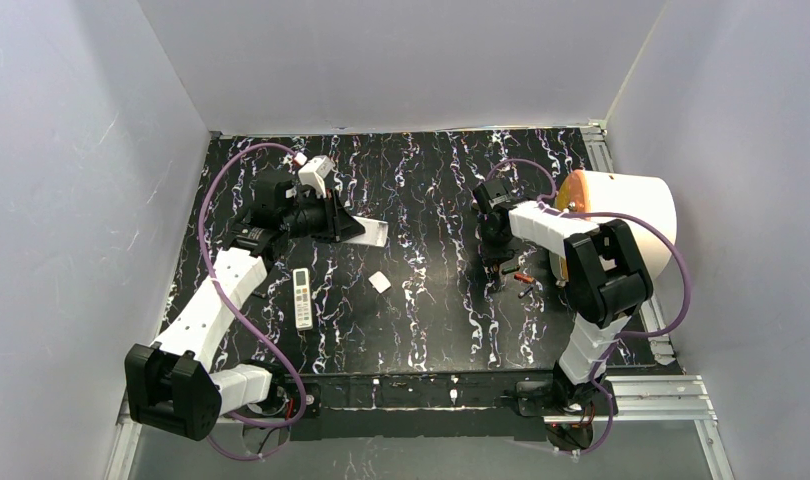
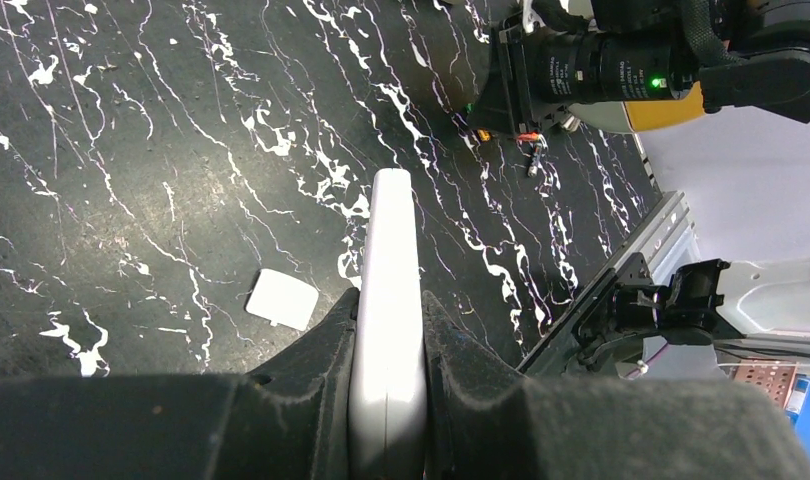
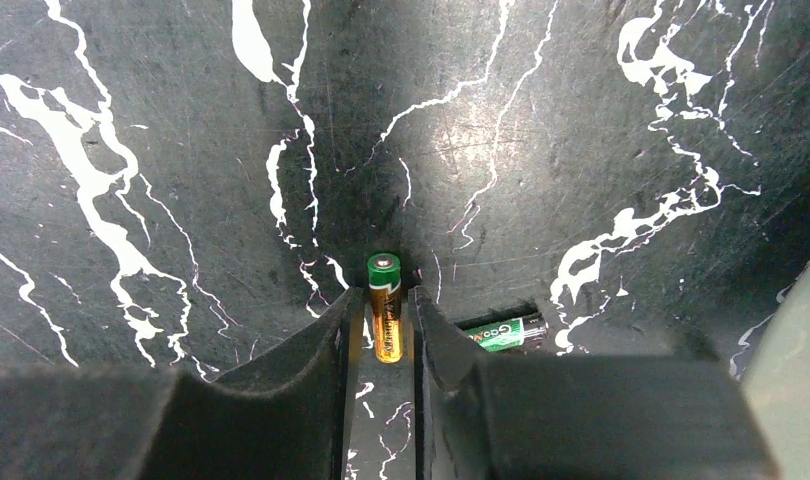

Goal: Load the batteries into the remote control

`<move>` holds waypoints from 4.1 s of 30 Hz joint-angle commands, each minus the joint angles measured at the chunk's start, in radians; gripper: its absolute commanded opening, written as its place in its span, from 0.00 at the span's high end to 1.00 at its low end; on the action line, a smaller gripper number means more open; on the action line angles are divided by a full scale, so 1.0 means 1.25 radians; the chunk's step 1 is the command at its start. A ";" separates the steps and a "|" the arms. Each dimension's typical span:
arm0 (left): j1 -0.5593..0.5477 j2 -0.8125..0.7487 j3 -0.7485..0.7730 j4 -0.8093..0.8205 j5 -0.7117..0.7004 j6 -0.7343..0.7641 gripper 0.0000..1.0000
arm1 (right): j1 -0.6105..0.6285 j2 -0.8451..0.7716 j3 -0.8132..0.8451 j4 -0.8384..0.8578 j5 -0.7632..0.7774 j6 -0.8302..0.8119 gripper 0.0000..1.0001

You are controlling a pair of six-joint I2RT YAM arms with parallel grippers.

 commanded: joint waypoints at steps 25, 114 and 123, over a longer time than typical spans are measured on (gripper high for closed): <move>-0.001 0.003 -0.063 0.494 0.230 -0.282 1.00 | 0.031 -0.375 0.053 0.274 -0.213 0.065 0.94; -0.055 0.054 -0.134 0.964 0.162 -0.816 1.00 | 0.260 -0.505 0.019 0.455 -0.161 0.022 0.75; -0.056 0.058 -0.133 0.964 0.170 -0.814 1.00 | 0.259 -0.493 0.031 0.455 -0.172 0.035 0.72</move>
